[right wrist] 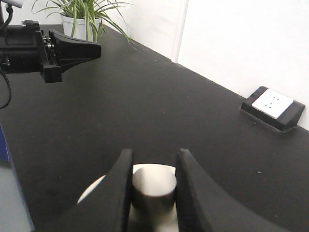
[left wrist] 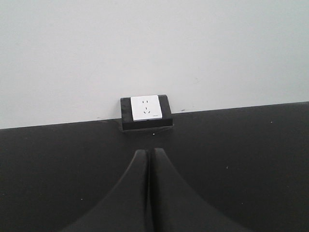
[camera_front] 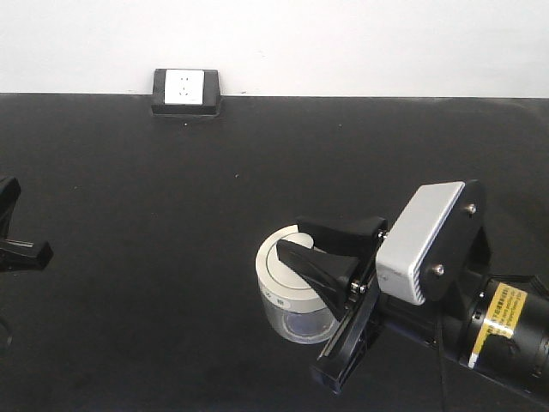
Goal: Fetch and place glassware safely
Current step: 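Hold the jar in the right gripper above the black benchtop, then extend the right gripper forward and lower the jar onto the benchtop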
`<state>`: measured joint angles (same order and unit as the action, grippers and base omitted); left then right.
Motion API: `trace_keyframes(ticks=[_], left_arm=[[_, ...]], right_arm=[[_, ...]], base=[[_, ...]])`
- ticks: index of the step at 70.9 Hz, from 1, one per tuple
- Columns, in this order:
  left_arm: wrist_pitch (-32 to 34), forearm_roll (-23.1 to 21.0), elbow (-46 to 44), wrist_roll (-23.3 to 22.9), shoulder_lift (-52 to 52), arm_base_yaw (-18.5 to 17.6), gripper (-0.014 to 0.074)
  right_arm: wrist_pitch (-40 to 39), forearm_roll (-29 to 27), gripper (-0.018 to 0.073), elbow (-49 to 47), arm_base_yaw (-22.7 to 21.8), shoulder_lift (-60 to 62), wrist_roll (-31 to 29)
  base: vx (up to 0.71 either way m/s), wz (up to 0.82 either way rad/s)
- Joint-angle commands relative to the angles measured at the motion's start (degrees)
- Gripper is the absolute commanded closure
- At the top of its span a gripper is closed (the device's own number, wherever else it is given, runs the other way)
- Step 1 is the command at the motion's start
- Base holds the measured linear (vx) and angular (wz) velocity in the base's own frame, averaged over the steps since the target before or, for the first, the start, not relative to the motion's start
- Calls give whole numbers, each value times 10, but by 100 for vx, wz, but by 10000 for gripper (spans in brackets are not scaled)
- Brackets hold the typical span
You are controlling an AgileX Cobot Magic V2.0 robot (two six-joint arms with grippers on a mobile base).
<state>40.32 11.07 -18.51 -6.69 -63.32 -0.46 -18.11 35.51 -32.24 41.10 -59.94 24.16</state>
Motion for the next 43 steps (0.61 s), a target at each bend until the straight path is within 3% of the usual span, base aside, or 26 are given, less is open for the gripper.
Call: trace_keyframes(ticks=[1,30,43], left_arm=[[46,-6,-12,-5,6,1,603],[46,-6,-12,-5,6,1,603],[46,-6,-12,-5,6,1,603]], right_arm=[[-47,-9,560,-17,0,12,-1],[-66,-10,560,-17,-1,11,-1],[-100,-25,560,-17,-3,-15,-31]], base=[[0,0],[0,0],[0,0]])
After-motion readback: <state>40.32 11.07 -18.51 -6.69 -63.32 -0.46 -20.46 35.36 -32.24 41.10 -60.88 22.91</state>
